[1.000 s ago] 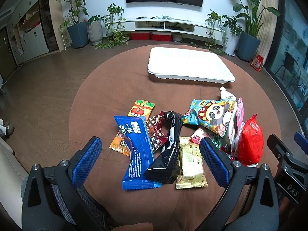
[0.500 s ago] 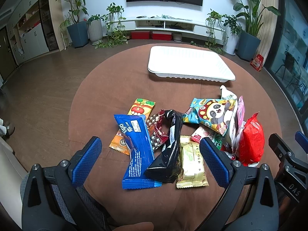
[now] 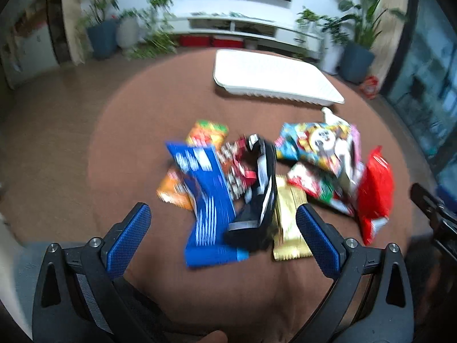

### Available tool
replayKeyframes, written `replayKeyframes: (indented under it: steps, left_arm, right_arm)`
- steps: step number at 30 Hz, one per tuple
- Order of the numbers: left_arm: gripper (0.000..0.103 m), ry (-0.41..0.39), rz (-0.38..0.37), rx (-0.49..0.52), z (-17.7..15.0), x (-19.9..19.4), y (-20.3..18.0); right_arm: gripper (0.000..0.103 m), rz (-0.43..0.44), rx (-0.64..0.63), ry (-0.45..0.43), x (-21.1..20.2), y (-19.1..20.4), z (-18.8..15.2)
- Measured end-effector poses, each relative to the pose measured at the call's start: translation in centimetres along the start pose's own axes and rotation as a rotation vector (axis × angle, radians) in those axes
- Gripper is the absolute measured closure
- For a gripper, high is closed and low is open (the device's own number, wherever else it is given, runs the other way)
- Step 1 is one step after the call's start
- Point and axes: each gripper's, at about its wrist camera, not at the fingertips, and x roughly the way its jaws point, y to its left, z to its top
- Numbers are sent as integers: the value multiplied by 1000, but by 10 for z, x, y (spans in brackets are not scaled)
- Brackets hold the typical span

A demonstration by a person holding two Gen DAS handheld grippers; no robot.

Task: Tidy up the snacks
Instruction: 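Grasp the blue Tipo packet with the left gripper while the right gripper grasps the red chip bag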

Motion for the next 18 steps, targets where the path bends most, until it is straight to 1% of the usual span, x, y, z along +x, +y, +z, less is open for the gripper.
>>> replayKeyframes:
  steps: [1,2,3,4,6,7,8,10,11,12,13,14,17,18]
  left_arm:
    - [0,23,-21,-27,-5,4,8]
    - [0,52,-25,-42,-9,9,16]
    - [0,57,-32,-30,-13,12,19]
    - [0,40,-35,-5,-15,11,20]
    - [0,-21,-28,53,-20,4,18]
    - [0,-24,-31,68,-20,2,18]
    - [0,10,-19,81,-20,4,17]
    - [0,86,11,51,-15,11,20]
    - [1,86,-2,21,-12,12,25]
    - [1,72,-17,13,-9,12,29]
    - [1,68,-17,12,-6,13,32]
    - [1,79,1,20,-2,17,33]
    - [1,101,17,54,6,24,31]
    - [1,101,13,55,7,26,30]
  right_arm:
    - [0,9,2,14,5,-6,-2]
    - [0,18,6,28,8,-9,-7]
    - [0,29,12,39,11,-11,-11]
    - [0,43,18,45,13,-12,-13]
    - [1,78,19,48,13,-12,-14]
    - [2,107,7,44,13,-9,-15]
    - [4,125,-8,42,13,-6,-15]
    - [4,169,-50,47,15,2,-16]
    - [5,188,-60,57,17,5,-16]
    - [6,206,-64,68,18,7,-13]
    - [10,232,-64,84,20,8,-12]
    - [11,244,-64,92,21,9,-11]
    - [11,242,-78,92,21,8,-5]
    - [11,240,-82,94,22,8,-4]
